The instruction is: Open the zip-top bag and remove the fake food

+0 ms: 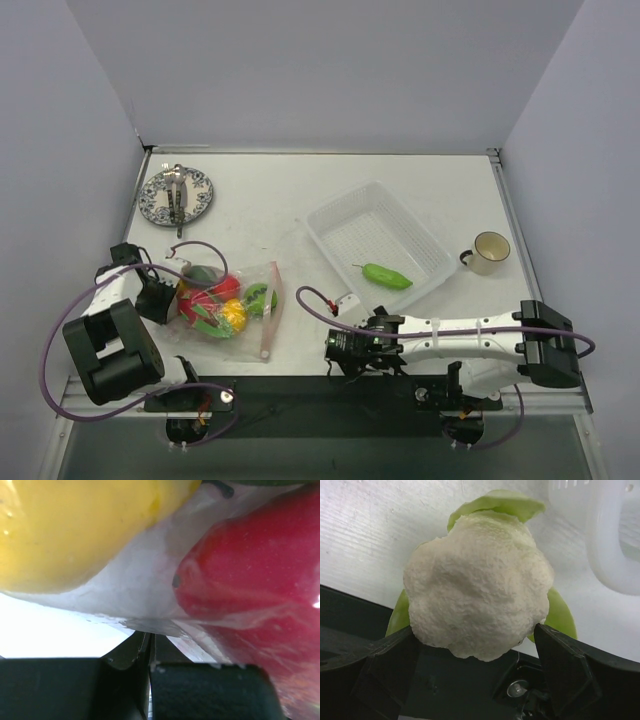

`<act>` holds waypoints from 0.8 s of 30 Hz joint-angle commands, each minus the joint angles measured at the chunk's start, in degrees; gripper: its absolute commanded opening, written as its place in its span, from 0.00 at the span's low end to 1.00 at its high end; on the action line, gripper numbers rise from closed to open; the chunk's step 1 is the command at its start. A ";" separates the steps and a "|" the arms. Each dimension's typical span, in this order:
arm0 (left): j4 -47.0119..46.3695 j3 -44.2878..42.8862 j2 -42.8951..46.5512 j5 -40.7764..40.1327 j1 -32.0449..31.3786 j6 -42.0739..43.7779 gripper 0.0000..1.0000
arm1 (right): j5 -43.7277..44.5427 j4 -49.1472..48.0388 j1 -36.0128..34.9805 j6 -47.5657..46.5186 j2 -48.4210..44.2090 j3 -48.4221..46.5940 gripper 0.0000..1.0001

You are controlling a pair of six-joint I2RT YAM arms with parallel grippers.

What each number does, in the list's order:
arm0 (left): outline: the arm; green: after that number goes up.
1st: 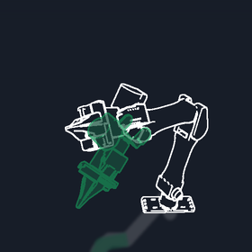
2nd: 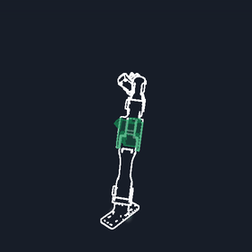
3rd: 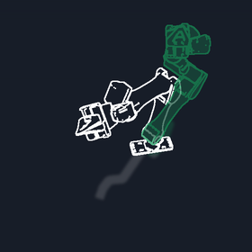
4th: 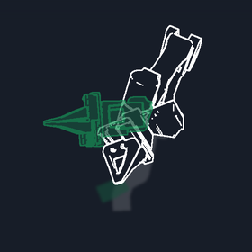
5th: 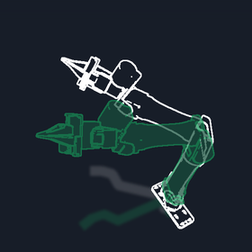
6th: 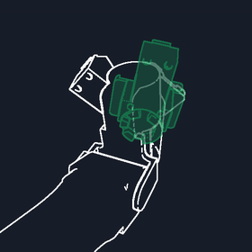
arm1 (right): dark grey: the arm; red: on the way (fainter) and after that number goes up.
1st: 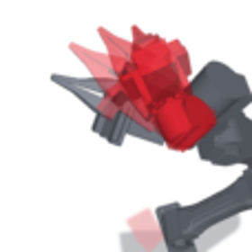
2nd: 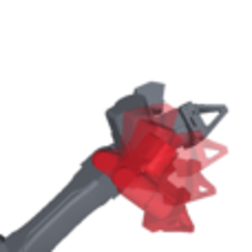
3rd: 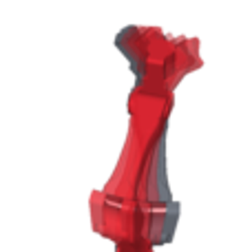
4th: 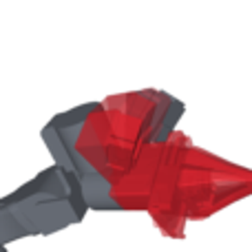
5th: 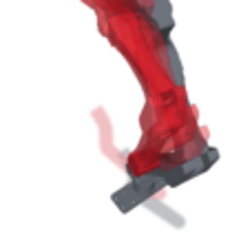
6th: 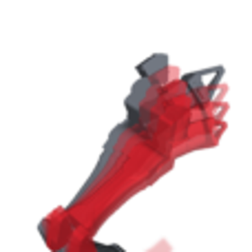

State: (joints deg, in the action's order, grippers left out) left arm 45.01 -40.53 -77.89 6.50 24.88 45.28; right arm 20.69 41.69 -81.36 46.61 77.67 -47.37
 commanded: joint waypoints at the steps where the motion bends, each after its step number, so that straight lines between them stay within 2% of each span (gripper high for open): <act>1: 1.92 -1.48 1.69 2.29 0.34 0.52 0.00 | -1.52 -4.06 3.05 -4.50 -1.73 2.55 1.00; 5: 1.92 -1.57 1.42 2.46 0.34 0.25 0.00 | -5.12 -8.02 3.58 -8.02 0.37 2.11 0.99; 8: 2.01 -1.48 1.60 2.38 0.34 0.34 0.00 | -7.49 -10.57 3.49 -9.43 2.04 2.37 0.80; 9: 2.01 -1.39 1.69 2.29 0.34 0.43 0.00 | -7.85 -11.10 3.49 -9.87 2.40 2.46 0.65; 11: 1.83 -1.21 1.95 2.11 0.34 0.60 0.00 | -8.38 -11.46 3.49 -10.22 2.57 2.11 0.47; 12: 1.83 -1.13 1.95 2.02 0.34 0.86 0.00 | -8.47 -11.46 3.32 -10.66 2.23 1.85 0.28; 14: 1.66 -0.86 2.12 2.02 0.34 0.78 0.00 | -8.21 -11.20 3.14 -11.19 0.48 0.97 0.07; 15: 1.66 -0.86 2.21 2.02 0.34 0.78 0.00 | -6.81 -10.85 2.70 -11.36 -0.40 0.45 0.00; 19: 1.22 -0.69 1.78 2.29 0.34 0.60 0.00 | -2.25 -7.34 1.21 -14.43 -4.19 -5.69 0.00; 24: 1.22 -0.86 1.51 2.73 0.34 0.34 0.00 | 3.21 -1.97 2.43 -20.93 -7.00 -17.45 0.06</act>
State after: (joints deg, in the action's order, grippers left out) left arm 45.36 -40.53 -77.23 6.79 24.88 45.28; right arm 17.10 36.42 -79.59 31.64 75.11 -54.83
